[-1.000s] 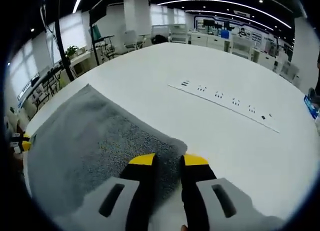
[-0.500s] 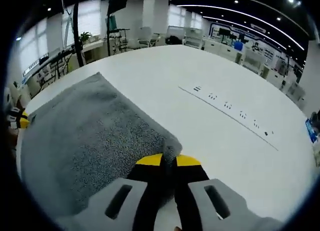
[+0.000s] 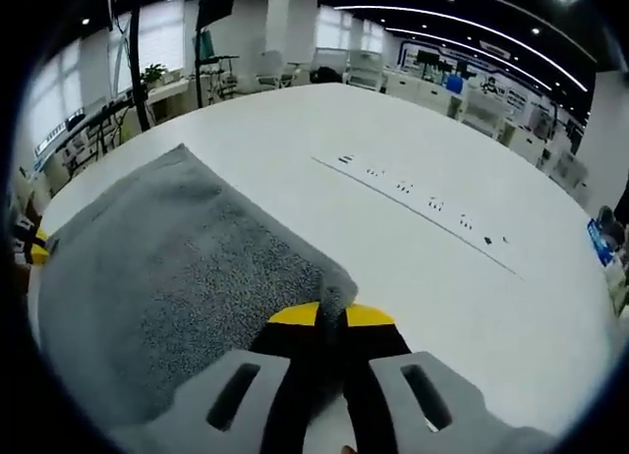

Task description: Fold the towel on the table until its edges align and the towel forms a compact rectangular stack.

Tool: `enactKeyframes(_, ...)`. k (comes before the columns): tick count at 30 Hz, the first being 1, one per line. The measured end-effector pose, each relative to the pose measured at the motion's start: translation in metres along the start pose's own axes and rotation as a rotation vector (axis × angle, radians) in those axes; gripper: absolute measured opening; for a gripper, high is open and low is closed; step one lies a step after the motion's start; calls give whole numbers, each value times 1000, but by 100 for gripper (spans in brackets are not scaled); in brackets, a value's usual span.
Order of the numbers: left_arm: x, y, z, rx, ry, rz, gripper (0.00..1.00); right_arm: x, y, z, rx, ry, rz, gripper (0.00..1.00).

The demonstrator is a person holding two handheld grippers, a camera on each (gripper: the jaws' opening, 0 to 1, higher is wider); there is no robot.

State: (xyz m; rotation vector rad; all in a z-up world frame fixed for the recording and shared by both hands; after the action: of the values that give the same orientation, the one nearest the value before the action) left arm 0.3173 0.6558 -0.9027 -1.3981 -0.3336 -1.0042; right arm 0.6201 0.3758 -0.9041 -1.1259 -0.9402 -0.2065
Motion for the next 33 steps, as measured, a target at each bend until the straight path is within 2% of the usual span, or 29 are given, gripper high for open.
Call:
enactKeyframes(9,28,15,-46,-114,95,-7,8,-8,-15,-47,-51,3,-21,5)
enactKeyframes(15,40,22,-69,-176,121,-11,8,-16,-28,-67,-63,-31,-42,5)
enactKeyframes(24,59,34,-106,-252,188,-22,8,-27,-44,-113,-82,-18,-62,5)
enactKeyframes(28,65,38,-119,-258,190,-30,8,-34,-53,-136,-96,-9,-56,5)
enactKeyframes(33,71,40,-140,-294,225,-42,8,-37,-58,-152,-109,5,-47,5)
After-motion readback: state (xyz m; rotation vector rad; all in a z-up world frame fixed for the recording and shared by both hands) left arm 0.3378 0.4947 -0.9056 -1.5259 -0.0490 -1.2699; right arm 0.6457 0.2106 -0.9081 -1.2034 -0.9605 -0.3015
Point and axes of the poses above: the point that each gripper's makers call its tool centre point, and the gripper's own axes: y roughly forward along the fingers, z roughly to its left, x roughly out of its top, the point moved 1 cm from there along -y, roughly backward along the fingers, and after that the axes turned 15 degrees about y, right-handed, at the moved point
